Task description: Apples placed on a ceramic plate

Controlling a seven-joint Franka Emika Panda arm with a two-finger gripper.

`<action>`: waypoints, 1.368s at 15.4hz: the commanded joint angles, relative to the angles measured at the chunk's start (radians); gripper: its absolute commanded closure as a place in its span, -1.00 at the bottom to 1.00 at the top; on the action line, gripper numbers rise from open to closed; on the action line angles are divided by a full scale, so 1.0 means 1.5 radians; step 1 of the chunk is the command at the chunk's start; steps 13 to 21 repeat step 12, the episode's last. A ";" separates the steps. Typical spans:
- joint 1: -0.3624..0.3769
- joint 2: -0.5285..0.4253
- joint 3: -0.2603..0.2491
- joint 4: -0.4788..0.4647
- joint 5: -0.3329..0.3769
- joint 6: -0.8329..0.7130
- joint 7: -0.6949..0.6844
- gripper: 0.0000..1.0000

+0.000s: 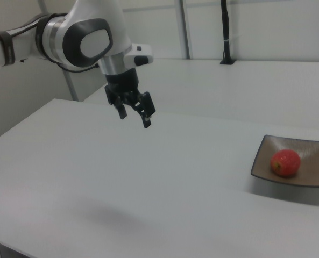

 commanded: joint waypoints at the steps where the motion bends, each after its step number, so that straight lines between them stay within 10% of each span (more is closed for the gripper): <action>1: 0.038 -0.004 -0.014 -0.018 0.011 -0.010 -0.021 -1.00; 21: 0.041 -0.005 0.004 -0.034 0.011 -0.012 -0.022 -1.00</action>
